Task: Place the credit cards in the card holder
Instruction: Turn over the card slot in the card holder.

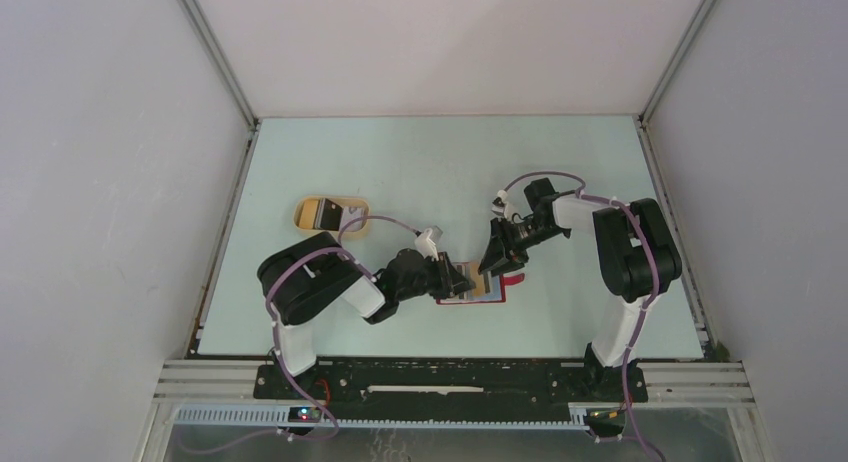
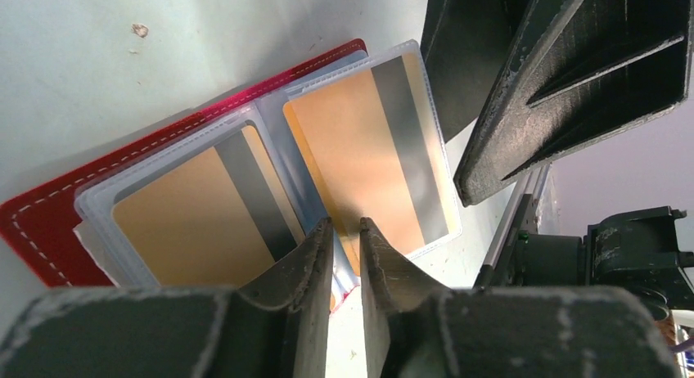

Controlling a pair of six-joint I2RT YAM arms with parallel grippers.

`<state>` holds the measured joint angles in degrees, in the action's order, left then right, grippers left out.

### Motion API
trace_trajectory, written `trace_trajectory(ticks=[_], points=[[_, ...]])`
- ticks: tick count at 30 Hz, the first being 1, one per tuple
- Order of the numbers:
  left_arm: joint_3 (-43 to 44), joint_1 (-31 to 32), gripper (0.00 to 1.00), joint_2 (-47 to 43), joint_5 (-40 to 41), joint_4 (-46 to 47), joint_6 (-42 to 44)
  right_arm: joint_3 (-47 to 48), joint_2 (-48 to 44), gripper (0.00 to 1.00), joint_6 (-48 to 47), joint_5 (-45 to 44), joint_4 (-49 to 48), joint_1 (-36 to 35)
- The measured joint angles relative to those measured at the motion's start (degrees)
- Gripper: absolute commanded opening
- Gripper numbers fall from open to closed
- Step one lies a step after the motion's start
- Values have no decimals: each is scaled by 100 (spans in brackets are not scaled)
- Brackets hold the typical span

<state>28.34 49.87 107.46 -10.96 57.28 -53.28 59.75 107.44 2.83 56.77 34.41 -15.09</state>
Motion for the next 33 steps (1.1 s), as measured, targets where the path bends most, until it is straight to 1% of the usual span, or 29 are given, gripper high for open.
trace_trajectory(ticks=[2,7,12,13,17,23,30,33], points=[[0,-4,28,-33,-2,-11,-24,0,0,48,-11,109,4,-9],[-111,-85,36,-164,-33,55,-68,0,0,48,-35,376,9,-39],[-232,-131,41,-214,-140,240,-122,0,0,45,-39,518,13,-70],[-251,-131,43,-214,-157,271,-136,0,0,44,-39,540,11,-70],[-326,-131,51,-232,-214,426,-142,0,0,43,-37,616,11,-70],[-501,-131,60,-376,-293,625,-181,0,0,42,-15,697,0,-118],[-553,-131,66,-446,-402,916,-192,0,0,39,13,793,-15,-153],[-551,-131,71,-448,-448,997,-225,0,0,39,15,804,-24,-155]])
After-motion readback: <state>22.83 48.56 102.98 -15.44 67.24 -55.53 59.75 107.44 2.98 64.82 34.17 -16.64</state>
